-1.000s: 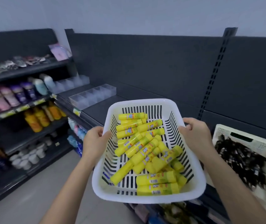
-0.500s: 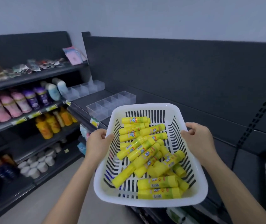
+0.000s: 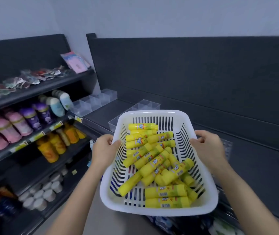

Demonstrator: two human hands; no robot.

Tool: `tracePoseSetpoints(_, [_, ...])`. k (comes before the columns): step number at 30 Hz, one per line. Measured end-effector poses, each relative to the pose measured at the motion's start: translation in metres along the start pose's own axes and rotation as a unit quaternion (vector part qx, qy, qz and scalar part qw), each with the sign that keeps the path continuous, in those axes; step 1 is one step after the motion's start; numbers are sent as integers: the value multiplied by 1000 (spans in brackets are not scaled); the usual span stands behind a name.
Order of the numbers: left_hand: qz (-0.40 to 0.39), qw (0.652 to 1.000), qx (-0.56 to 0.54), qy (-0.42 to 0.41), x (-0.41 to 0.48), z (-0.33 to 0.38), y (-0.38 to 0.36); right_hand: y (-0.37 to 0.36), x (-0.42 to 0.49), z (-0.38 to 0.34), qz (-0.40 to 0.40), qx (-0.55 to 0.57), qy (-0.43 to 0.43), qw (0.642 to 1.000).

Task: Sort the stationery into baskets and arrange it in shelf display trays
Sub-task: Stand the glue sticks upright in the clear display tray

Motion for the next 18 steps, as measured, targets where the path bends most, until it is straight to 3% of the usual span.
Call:
tracePoseSetpoints(7, [-25, 999, -4, -24, 53, -26, -16, -26, 34, -12, 28, -8, -11, 1000])
tracePoseSetpoints(18, [-108, 987, 29, -118, 151, -38, -107, -36, 114, 14, 128, -7, -70, 989])
Point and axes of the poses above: each hand's wrist, its own x-axis towards the middle knuckle, its own y-axis out of the back of the hand, z = x × y, the point moved 5 cm from there along x, towards the middle knuckle, and after that the axes turned 15 degrees about -y, right-handed, at the moved point
